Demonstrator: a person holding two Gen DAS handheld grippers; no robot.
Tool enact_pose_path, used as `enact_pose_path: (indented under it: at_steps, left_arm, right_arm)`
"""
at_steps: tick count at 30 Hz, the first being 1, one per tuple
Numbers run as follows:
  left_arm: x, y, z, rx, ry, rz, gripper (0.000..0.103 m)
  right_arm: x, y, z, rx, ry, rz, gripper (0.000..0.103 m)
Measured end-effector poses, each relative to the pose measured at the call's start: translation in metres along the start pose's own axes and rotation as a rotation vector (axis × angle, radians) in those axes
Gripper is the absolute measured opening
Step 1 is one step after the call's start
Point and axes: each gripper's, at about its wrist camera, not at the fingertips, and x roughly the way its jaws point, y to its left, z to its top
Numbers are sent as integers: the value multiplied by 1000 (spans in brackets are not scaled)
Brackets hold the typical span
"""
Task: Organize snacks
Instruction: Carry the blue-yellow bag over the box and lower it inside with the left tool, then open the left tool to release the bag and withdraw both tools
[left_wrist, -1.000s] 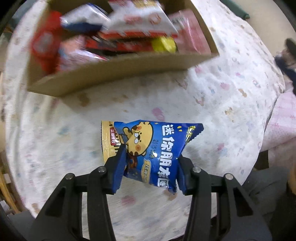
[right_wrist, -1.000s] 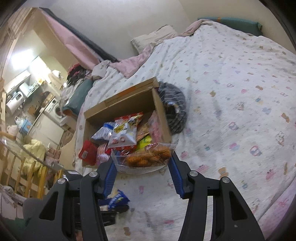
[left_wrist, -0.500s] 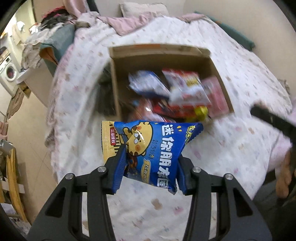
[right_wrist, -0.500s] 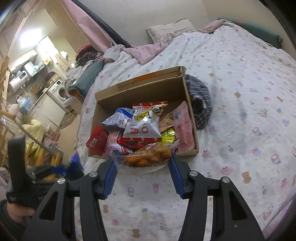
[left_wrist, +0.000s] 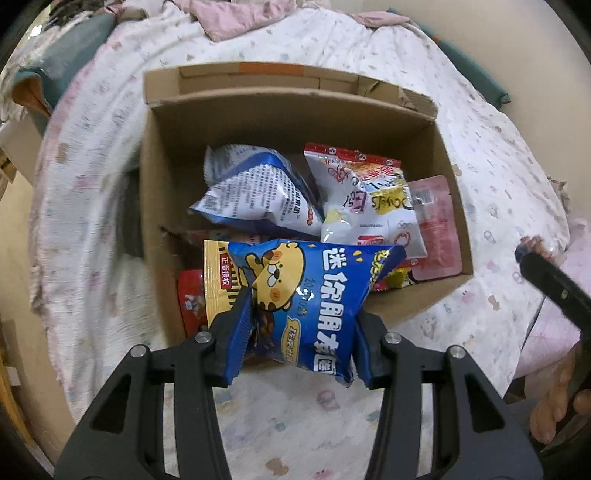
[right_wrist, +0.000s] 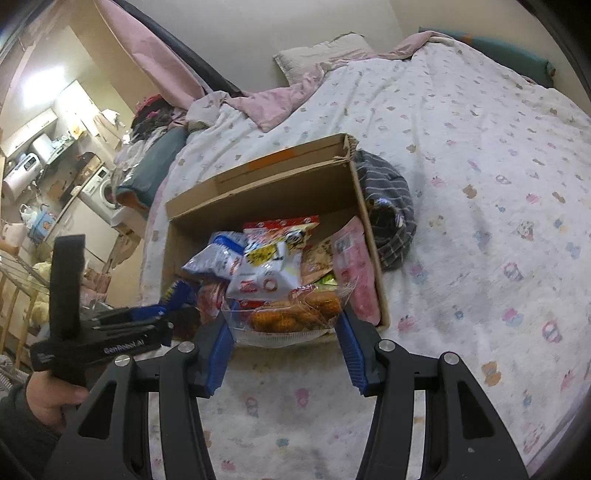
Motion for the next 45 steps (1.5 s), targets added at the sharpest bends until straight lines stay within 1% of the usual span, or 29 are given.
enact_pose_path:
  at_steps: [1,3,6,9,14,15,17,20,22,24,27,28,30,31,32,33,34,35,36,37,38,39,45]
  left_arm:
    - [7,-1,1,1,9,0,44]
    - [15,-5,2,18,7,24,44]
    - [19,-18,4,84,-20,83,45]
    - [22,-22,8,99,-30,107,47]
    - [25,-22,15,105,-72,183,51]
    - [25,-22,15,106,-72,182,51]
    - [25,-22,16,109,-73,189,51]
    - [22,-20,17,87,-87,169,52]
    - [20,-16,20,62,-97,152,52]
    - [19,-12,23,49,-108,146,52]
    - [15,-8,24,39,-120,141,52]
    - [14,-7,24,32,-124,135,52]
    - [10,-5,22,17,-131,118,62]
    - [9,-5,21,14,-133,113,72]
    - [7,-6,21,15,-136,104,79]
    - [4,-7,20,17,-137,95,84]
    - [2,-8,20,20,-141,91,94]
    - [-1,-9,19,24,-147,92,101]
    - [-3,-9,18,24,-160,94,102]
    - [-7,-10,17,23,-175,95,102]
    - [-10,-10,16,24,-187,95,102]
    - [-12,-10,16,23,-191,95,102]
    - [-23,-3,15,-7,-218,115,102]
  right_arm:
    - [4,-2,4,-3,0,-10,55]
    - [16,-7,12,8,14,-14,55]
    - [36,-12,24,12,34,-25,55]
    - [54,-12,35,13,42,-29,55]
    - [77,-13,43,51,78,-17,55]
    - [80,-12,45,51,76,-29,55]
    - [86,-16,48,69,78,-21,55]
    - [95,-18,52,75,85,-27,55]
    - [98,-16,53,32,78,-81,57]
    - [102,-14,52,1,84,-108,57]
    - [104,-15,50,-2,89,-107,58]
    - [104,-17,50,8,91,-94,58]
    - [102,-20,50,36,90,-56,58]
    - [101,-22,52,52,82,-35,58]
    - [100,-23,52,61,75,-20,61]
    - [98,-23,53,70,67,-6,68]
    - [95,-24,54,83,51,19,71]
    - [93,-24,55,89,39,30,74]
    - [89,-23,56,99,21,53,84]
    - [85,-23,57,109,5,75,91]
    - [84,-23,57,113,-5,90,99]
    - [82,-22,58,118,-12,105,101]
    - [69,-27,64,150,-50,129,101]
